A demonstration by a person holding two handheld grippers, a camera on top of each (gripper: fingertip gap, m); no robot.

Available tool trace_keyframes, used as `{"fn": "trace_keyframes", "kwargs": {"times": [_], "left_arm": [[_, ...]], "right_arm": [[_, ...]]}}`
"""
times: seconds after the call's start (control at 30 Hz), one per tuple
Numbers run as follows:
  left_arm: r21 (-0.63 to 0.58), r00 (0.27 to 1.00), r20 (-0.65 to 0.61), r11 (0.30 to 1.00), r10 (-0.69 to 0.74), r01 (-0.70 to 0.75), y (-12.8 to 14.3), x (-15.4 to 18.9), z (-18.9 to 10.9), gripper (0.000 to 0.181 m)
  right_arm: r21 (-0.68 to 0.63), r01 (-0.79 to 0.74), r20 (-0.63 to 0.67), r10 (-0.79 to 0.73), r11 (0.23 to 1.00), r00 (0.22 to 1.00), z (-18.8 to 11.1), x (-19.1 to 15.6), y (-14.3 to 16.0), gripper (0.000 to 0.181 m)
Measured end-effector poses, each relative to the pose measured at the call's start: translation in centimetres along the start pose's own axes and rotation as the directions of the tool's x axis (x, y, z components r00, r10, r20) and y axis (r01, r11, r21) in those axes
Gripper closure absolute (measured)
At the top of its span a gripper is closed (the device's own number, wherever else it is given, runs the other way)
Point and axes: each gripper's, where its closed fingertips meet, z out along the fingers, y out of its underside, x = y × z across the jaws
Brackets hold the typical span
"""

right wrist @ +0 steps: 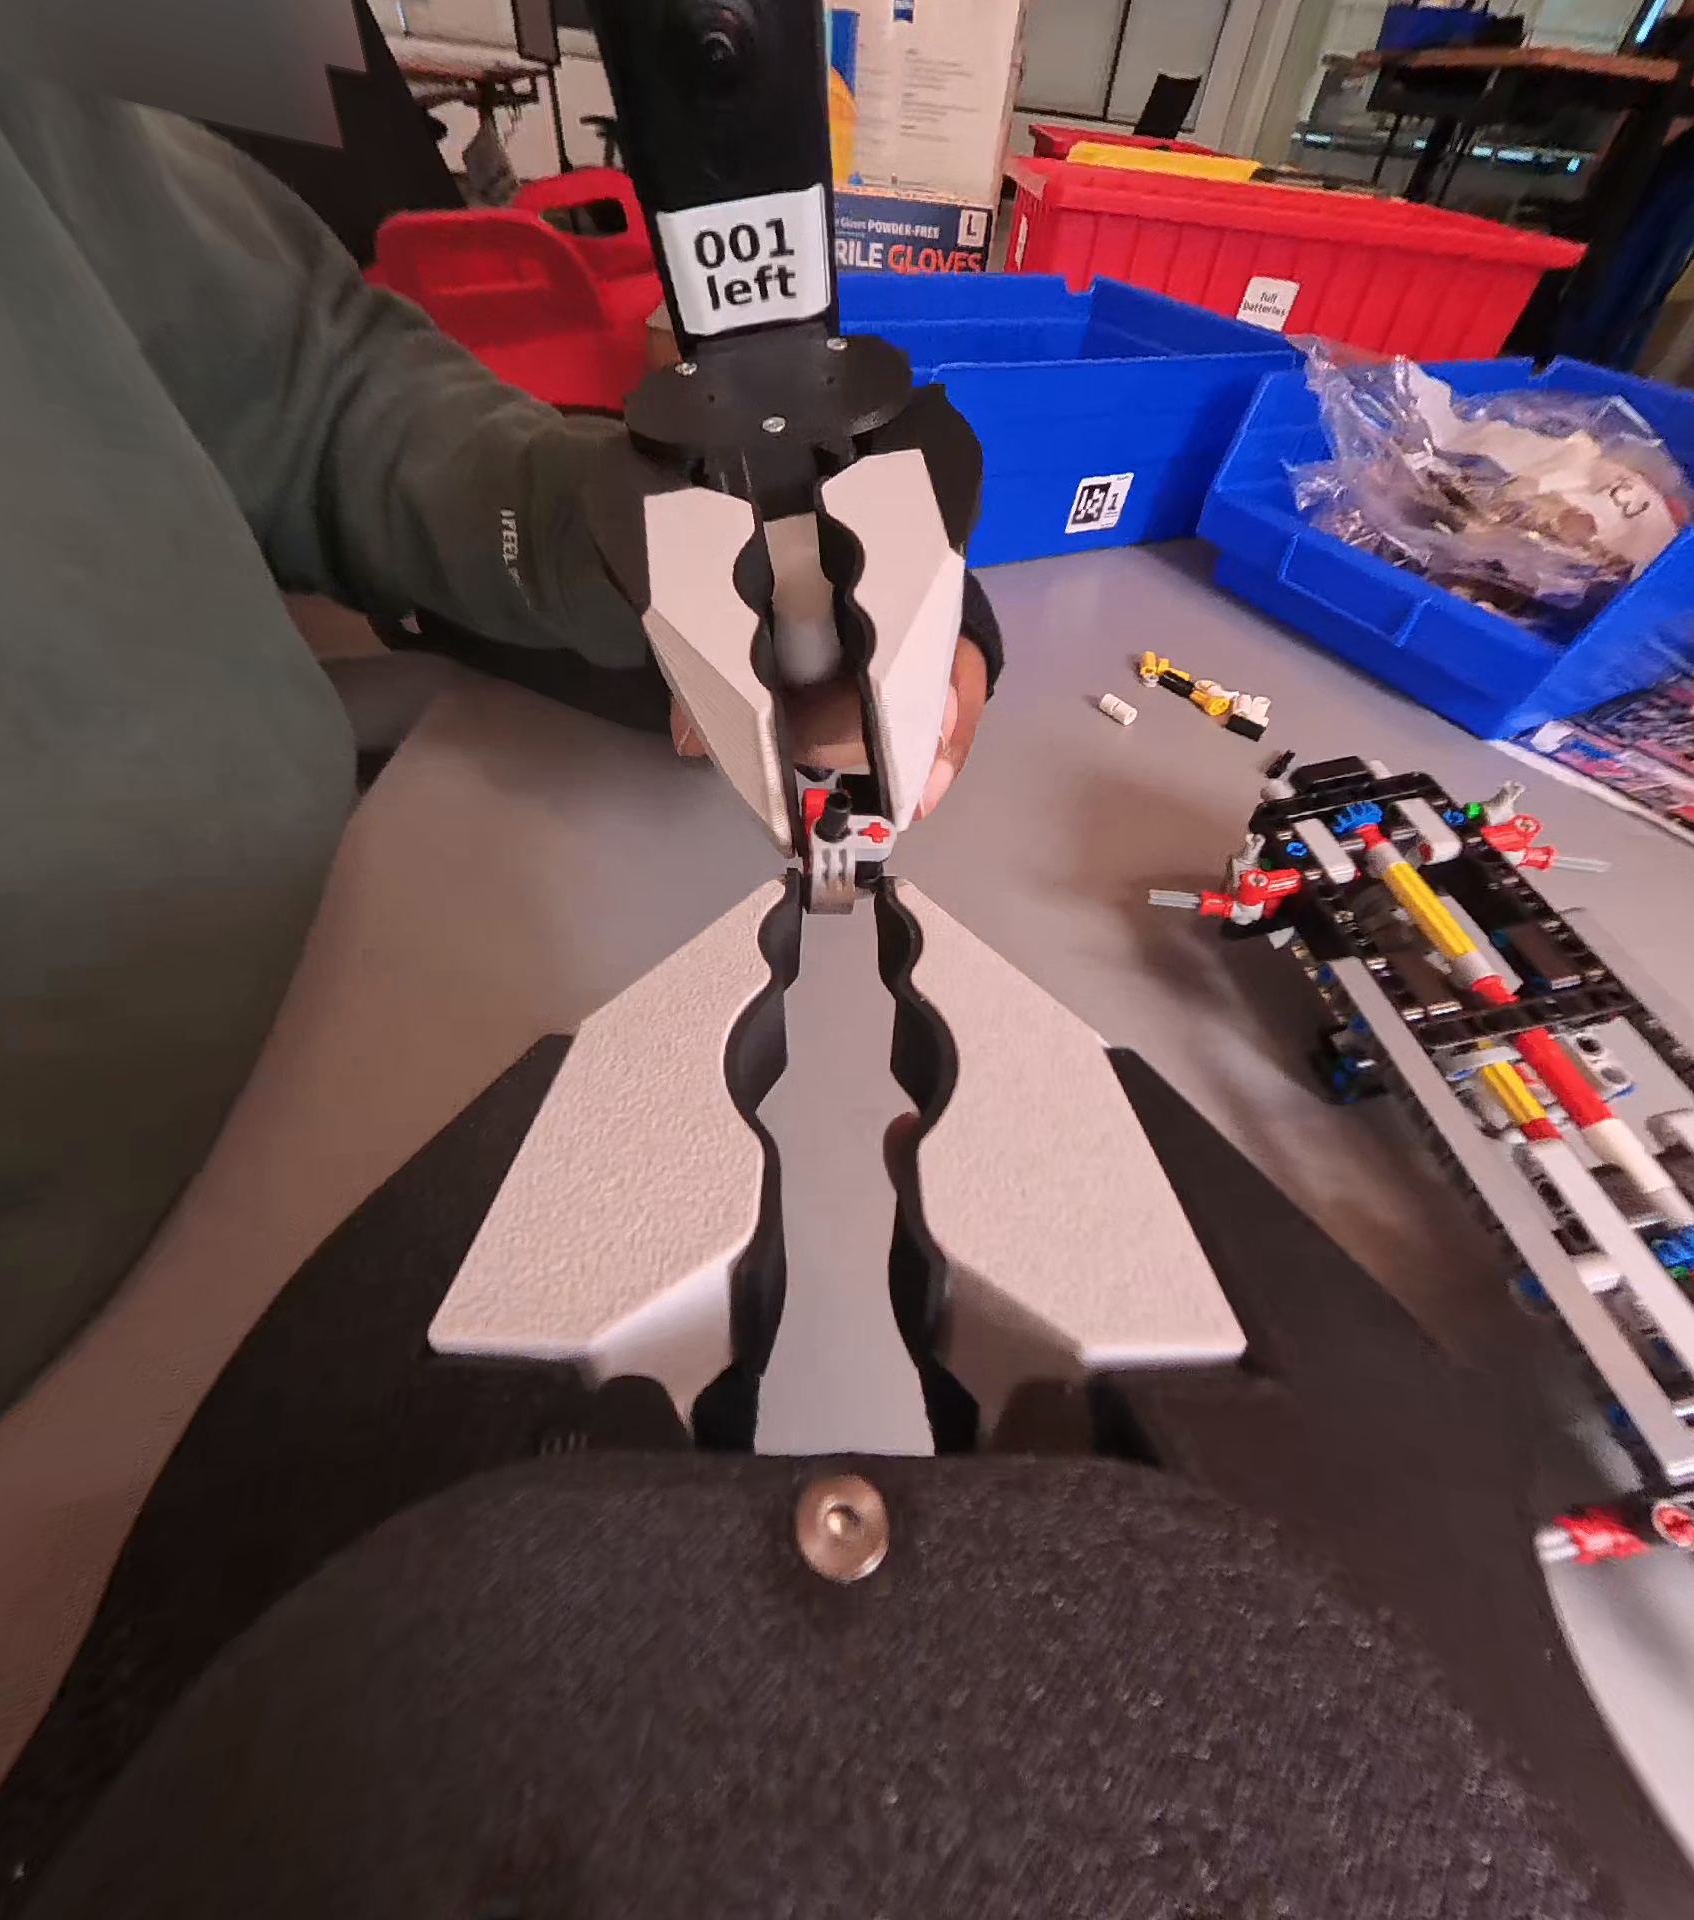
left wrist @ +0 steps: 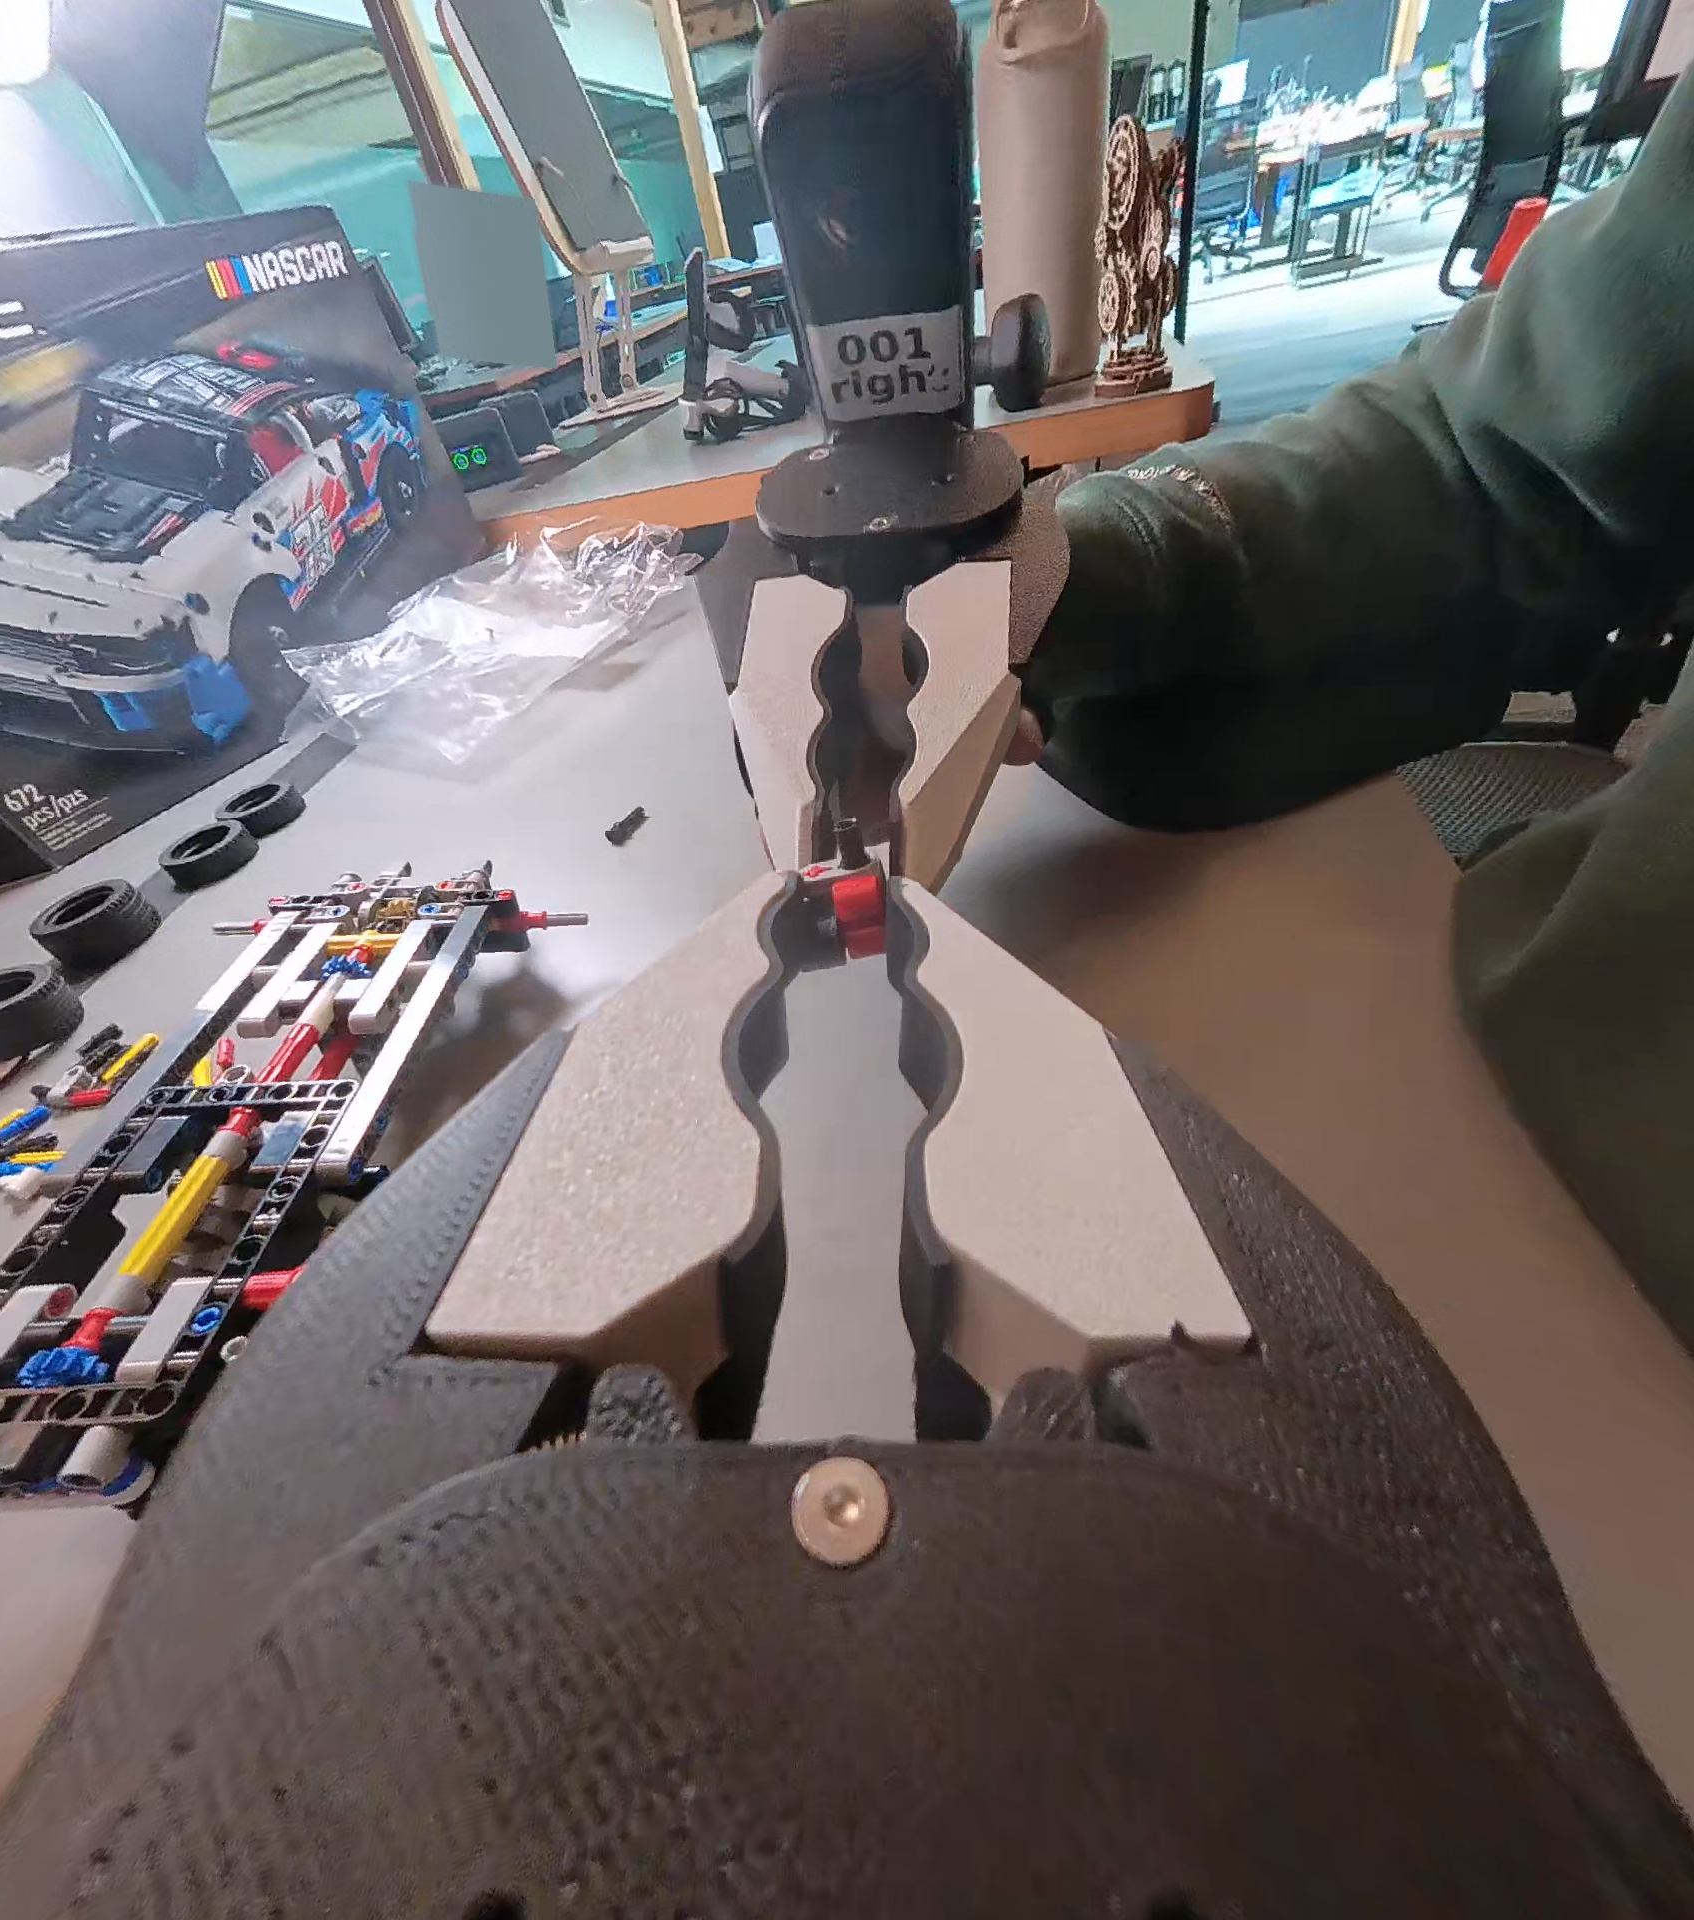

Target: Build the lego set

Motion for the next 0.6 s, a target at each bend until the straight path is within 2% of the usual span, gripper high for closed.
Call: {"fn": "trace_keyframes", "kwargs": {"times": [0.17,0.4,0.6], "left_arm": [[-0.093,1.0,0.011,0.996,-0.011,0.012,1.8,-0.2,0.5,0.167],[-0.367,1.0,0.003,0.93,-0.026,0.025,7.0,-0.3,2.2,0.166],[-0.5,1.0,-0.001,0.866,0.008,-0.008,8.9,-1.0,2.8,0.167]], "right_arm": [[-0.106,0.117,-0.035,-0.121,0.987,0.992,-0.2,0.5,1.8,0.171],[-0.307,0.083,-0.02,-0.093,0.948,0.995,-0.2,1.1,6.0,0.175],[-0.421,0.091,-0.049,-0.123,0.903,0.991,-0.5,2.0,7.9,0.173]]}}
